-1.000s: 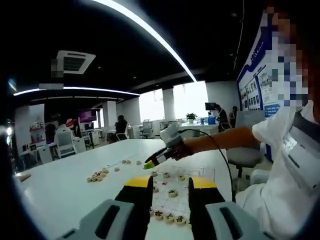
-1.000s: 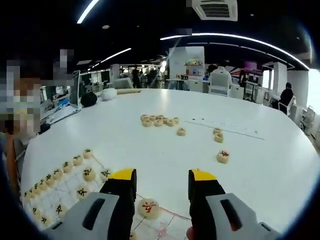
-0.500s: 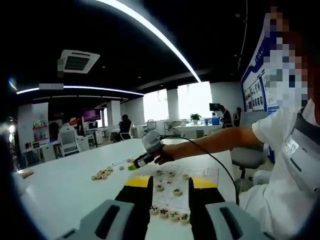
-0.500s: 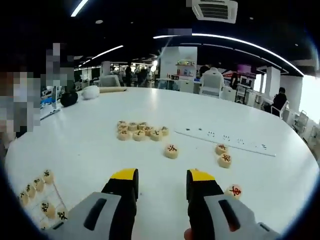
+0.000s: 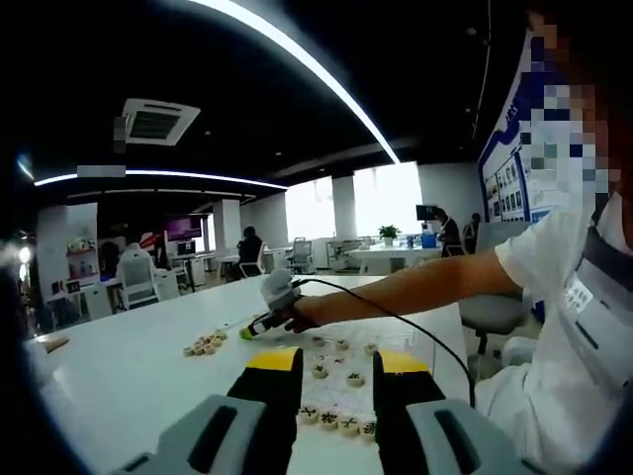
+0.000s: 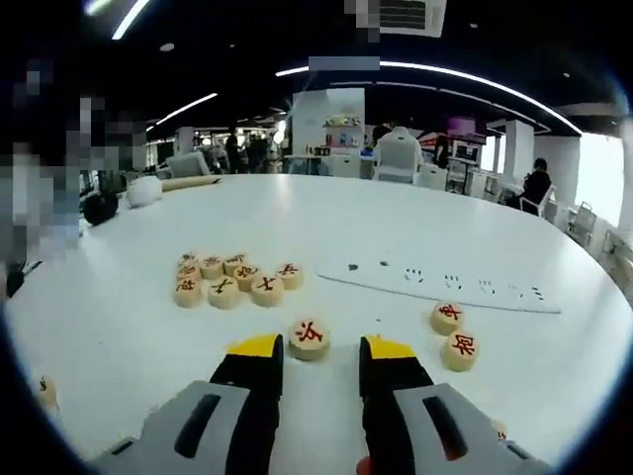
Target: Pick up the chess pieces one by one and place each piece onto its starting position on the chessboard, setting the pieces on their correct points until all the chess pieces are arranged in the starting layout
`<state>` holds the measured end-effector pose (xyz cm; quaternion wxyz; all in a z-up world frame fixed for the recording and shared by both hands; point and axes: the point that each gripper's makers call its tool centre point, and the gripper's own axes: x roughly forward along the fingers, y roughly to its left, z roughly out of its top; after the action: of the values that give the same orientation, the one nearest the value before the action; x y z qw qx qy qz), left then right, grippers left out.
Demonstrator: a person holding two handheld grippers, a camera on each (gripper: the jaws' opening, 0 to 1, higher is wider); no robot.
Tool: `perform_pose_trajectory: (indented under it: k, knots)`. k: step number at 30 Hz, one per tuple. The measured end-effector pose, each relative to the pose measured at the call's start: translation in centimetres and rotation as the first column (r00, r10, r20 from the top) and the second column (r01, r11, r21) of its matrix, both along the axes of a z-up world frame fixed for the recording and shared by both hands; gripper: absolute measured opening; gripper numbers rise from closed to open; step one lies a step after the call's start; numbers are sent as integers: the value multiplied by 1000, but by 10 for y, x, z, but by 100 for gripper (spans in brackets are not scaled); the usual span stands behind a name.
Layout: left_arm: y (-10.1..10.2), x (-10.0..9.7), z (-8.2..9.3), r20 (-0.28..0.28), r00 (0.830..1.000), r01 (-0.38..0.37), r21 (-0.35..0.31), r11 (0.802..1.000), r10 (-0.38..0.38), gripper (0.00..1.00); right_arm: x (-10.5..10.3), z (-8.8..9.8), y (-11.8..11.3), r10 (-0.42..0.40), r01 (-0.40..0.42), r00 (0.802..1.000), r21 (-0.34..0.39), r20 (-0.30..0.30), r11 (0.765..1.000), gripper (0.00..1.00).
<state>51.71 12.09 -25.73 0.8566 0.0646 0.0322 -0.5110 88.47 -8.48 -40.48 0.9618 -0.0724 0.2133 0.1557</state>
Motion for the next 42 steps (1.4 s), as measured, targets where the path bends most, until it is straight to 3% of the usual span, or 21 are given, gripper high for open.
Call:
perform_pose_trajectory:
  k: [4,10,12,18,22,28,29,37,42]
  knots:
    - [0,-1,0,-1,1000,2,-4,1000,-2,30,3,-1,3,25,-25,1000,-39,-1,999,18]
    - [1,-2,2,3,1000,-1,-7,1000,1,30,-28,11,15,83,-83,997,-26,-1,996,18]
    - [0,-2,2,4,1000,0,-5,1000,0,30,-27,19,18,122,-121,992,-46,12,992,19]
    - [-1,-5,4,8,1000,3,-3,1000,-3,30,-74,49,23,237,-233,970,-64,59,970,19]
    - [-4,-6,3,8,1000,11,1,1000,-11,30,-110,70,18,261,-262,960,-6,95,965,19]
    - [-8,-7,0,4,1000,22,13,1000,-22,30,-162,87,2,276,-279,951,6,142,960,19]
    - [-9,-7,0,3,1000,22,12,1000,-22,30,-178,92,2,279,-285,947,17,161,958,19]
    - [-12,-8,-2,-1,1000,28,19,999,-28,30,-237,107,-7,280,-300,946,120,163,946,19]
    - [-12,-8,-2,-1,1000,29,17,999,-29,30,-274,97,-8,313,-334,937,132,157,933,19]
